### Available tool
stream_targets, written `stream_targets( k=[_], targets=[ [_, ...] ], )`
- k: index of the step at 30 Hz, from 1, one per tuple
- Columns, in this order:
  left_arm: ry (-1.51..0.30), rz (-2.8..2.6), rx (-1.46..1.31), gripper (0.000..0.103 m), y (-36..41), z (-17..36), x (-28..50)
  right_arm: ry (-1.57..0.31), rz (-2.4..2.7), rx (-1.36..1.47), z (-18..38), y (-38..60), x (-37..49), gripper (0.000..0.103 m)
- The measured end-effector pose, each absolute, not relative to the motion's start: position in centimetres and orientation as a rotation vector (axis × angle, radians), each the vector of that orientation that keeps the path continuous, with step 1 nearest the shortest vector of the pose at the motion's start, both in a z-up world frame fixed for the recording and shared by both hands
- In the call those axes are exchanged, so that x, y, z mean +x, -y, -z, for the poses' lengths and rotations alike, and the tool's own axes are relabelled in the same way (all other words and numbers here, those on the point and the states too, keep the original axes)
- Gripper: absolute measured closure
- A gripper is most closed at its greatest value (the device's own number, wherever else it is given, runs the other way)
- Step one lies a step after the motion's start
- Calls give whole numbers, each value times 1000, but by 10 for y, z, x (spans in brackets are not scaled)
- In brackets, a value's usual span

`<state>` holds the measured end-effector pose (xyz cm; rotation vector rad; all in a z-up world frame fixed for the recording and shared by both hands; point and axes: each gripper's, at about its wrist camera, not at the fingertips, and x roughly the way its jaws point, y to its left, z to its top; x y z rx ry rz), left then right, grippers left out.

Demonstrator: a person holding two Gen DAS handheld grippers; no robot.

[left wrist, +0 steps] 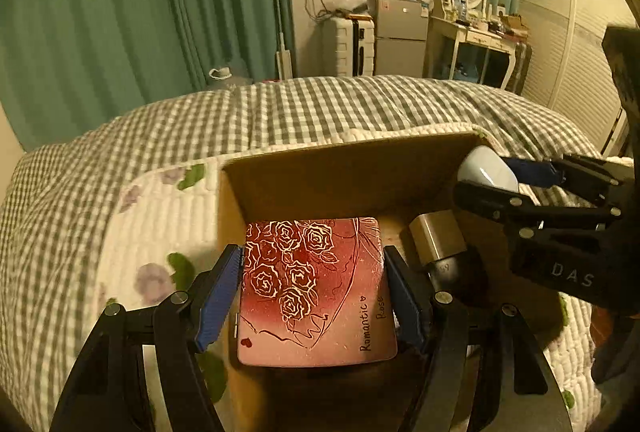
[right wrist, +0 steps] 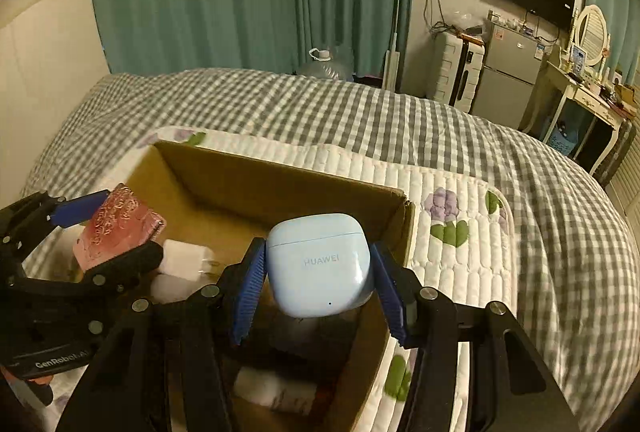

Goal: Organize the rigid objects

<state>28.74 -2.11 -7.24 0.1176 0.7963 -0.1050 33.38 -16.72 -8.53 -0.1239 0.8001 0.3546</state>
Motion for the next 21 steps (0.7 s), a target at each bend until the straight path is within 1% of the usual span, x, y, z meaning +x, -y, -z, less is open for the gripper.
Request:
stream_targets(
  k=[4,5,7,8,9,10,14,17,19,20,21],
  targets=[
    [-788,126,127,32,27,76,291,-789,-378,-81,91,171,348,50],
    [-790,126,130,31,29,76,291,-779,-374,-67,91,172,351,43],
    [-780,123,130,30,30,71,286,-750,-365,-40,87,175,351,43],
    [-772,124,132,28,30,65,281,-737,-367,-23,82,177,349,43],
    [-767,122,132,24,30,61,279,-728,-362,-13,77,179,347,43],
    [-763,118,129,24,29,53,274,-725,-349,-16,71,180,343,43],
    [-696,122,104,23,24,0,242,-713,-324,-38,33,186,320,43],
    [-622,118,96,23,21,-46,208,-665,-310,-77,-13,194,286,43],
    [-563,114,94,17,19,-76,180,-630,-295,-98,-47,199,258,43],
    [-531,110,96,11,17,-91,164,-612,-291,-105,-65,202,241,43],
    [-501,101,100,11,16,-103,150,-594,-289,-108,-78,204,227,42]
  ],
)
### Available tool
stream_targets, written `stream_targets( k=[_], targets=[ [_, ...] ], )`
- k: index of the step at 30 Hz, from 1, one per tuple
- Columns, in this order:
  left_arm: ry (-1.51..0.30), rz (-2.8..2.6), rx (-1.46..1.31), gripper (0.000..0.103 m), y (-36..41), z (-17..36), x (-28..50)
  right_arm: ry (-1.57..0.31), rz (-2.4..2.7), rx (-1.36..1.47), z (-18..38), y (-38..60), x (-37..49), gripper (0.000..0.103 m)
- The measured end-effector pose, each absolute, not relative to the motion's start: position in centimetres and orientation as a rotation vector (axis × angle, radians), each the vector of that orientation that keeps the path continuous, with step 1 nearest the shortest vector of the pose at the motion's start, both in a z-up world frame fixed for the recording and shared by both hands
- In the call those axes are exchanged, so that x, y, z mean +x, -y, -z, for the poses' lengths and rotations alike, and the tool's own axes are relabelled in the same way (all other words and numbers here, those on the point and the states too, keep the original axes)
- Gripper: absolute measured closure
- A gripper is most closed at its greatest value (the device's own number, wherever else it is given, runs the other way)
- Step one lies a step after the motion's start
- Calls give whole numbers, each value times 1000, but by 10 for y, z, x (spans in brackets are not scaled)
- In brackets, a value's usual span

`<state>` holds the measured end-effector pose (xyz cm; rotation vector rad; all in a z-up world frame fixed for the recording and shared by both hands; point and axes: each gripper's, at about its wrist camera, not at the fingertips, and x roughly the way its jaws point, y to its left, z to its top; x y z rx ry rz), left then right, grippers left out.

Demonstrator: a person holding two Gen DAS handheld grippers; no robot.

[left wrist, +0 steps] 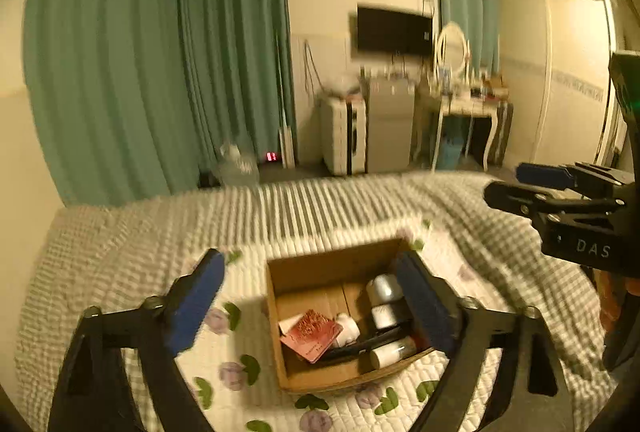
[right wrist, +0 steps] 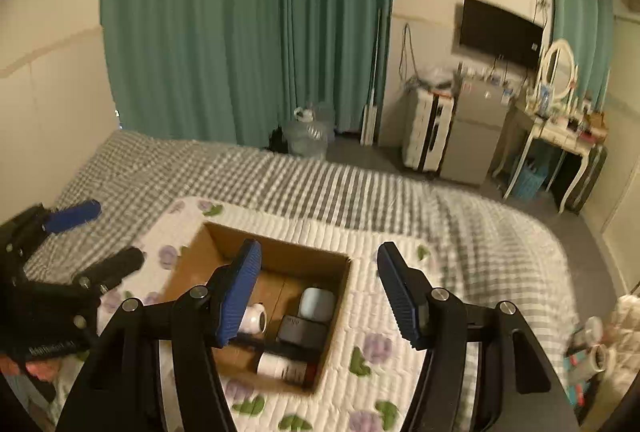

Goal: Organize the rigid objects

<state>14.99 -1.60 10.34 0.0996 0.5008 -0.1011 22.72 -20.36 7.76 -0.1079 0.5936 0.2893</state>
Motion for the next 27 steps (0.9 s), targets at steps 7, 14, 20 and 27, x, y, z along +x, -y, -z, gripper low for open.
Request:
stream_targets(
  k=[7,14,20,27],
  targets=[
    [-349,63,86,0,7,-155,59,-509,-188,-128,-137,220,120,12],
    [-260,61,104,0,10,-150,1,-420,-155,-96,-145,229,45,0],
    [-246,80,76,0,8,-128,-10,-300,-142,-109,-129,219,11,0],
    [-293,55,53,0,-1,-78,7,-283,-152,13,-91,214,41,0]
  ],
)
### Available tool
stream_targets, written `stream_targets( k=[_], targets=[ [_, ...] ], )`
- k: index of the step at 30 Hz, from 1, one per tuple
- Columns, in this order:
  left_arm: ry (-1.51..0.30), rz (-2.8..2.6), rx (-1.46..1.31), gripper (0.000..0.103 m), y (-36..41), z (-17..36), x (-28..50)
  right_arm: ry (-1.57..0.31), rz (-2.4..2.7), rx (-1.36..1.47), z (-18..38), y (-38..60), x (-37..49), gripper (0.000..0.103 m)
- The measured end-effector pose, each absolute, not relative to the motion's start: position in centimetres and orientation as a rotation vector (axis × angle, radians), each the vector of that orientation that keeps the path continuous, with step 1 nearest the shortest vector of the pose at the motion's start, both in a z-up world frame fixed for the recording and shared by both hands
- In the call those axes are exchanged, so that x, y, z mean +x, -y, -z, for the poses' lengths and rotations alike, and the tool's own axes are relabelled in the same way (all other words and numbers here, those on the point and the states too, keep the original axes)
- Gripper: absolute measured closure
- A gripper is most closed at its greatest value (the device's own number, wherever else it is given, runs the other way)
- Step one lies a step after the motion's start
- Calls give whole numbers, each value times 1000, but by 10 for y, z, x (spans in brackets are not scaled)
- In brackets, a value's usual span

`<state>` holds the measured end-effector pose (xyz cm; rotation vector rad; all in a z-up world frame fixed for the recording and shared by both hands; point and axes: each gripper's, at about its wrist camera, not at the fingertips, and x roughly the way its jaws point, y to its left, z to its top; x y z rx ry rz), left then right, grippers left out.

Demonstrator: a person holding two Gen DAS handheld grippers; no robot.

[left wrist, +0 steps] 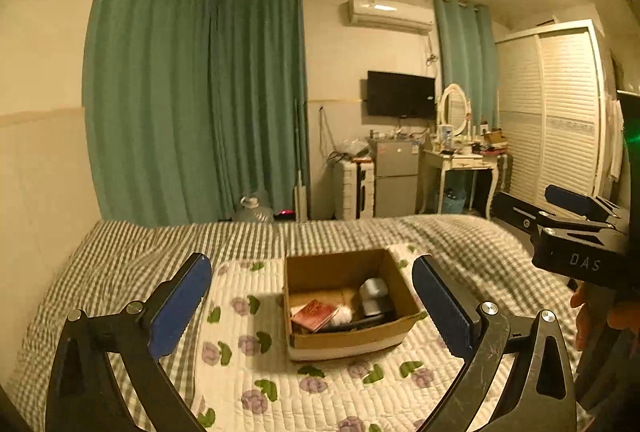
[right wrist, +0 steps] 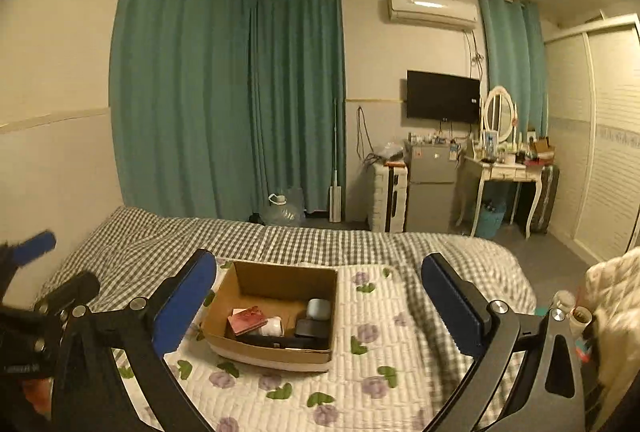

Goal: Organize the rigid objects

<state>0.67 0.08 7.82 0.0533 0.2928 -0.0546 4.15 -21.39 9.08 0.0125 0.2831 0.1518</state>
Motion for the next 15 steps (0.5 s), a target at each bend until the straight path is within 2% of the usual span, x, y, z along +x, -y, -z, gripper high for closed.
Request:
stream_targets(
  k=[8,15],
  targets=[
    [-360,-11,50,0,-9,-1,34,-357,-110,-29,-1,209,68,0],
    [-389,-20,24,0,-13,23,40,-441,-115,26,50,221,86,0]
  ],
)
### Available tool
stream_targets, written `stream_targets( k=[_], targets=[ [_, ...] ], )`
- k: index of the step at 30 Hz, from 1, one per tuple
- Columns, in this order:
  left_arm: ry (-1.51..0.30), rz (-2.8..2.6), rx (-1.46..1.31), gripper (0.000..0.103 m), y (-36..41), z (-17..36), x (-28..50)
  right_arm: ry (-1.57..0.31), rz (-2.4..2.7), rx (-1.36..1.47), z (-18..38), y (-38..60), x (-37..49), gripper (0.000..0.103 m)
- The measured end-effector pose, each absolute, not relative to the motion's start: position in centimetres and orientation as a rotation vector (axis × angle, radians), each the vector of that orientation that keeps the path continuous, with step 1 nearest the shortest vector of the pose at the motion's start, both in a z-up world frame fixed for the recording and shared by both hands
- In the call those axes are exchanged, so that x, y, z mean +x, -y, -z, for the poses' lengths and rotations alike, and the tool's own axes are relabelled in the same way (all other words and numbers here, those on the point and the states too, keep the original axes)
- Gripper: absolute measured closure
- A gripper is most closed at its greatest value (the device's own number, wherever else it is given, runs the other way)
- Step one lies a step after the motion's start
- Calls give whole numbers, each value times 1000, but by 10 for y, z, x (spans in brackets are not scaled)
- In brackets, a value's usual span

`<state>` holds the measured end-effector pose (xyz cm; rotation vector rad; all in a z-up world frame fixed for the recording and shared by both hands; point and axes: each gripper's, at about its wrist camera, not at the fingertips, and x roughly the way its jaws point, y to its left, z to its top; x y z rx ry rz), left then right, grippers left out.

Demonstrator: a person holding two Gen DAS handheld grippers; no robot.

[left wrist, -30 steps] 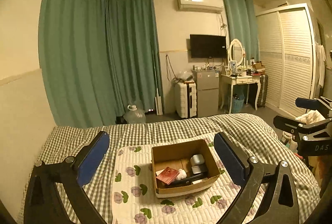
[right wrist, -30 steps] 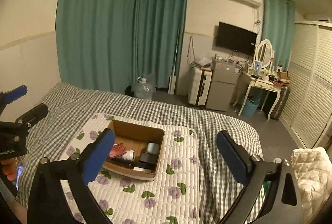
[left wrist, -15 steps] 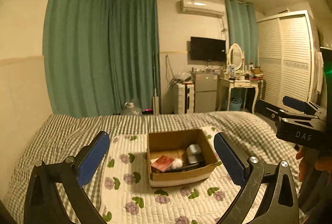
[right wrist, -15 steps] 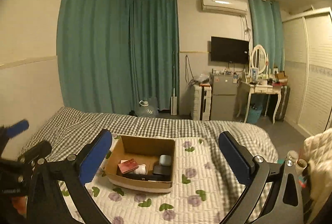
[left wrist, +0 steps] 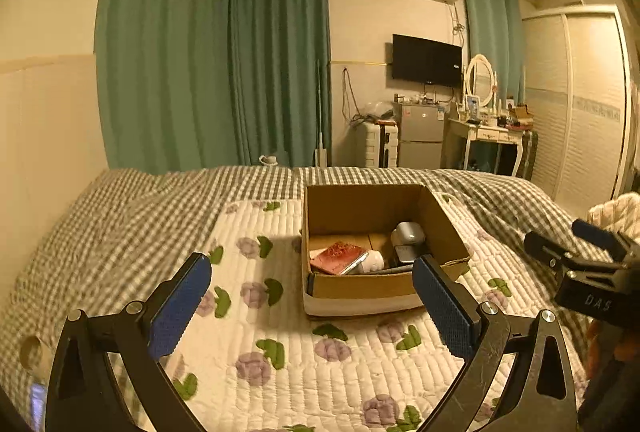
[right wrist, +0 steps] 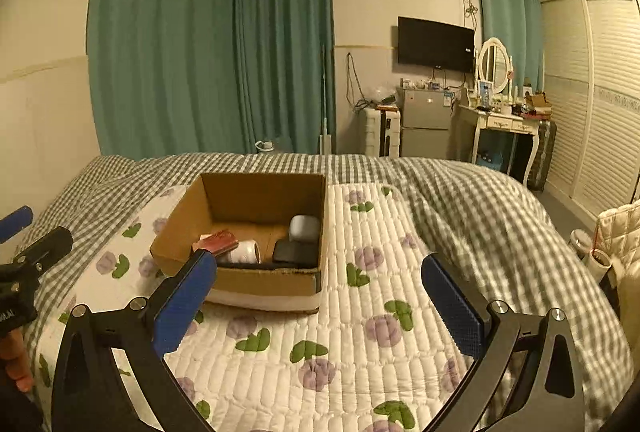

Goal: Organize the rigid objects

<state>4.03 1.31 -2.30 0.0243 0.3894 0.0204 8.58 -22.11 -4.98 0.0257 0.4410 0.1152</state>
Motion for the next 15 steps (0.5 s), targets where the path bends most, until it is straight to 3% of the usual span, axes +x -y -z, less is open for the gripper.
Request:
stream_targets(
  k=[15],
  targets=[
    [-407,36,65,0,0,32,38,-416,-150,20,52,218,80,0]
  ],
)
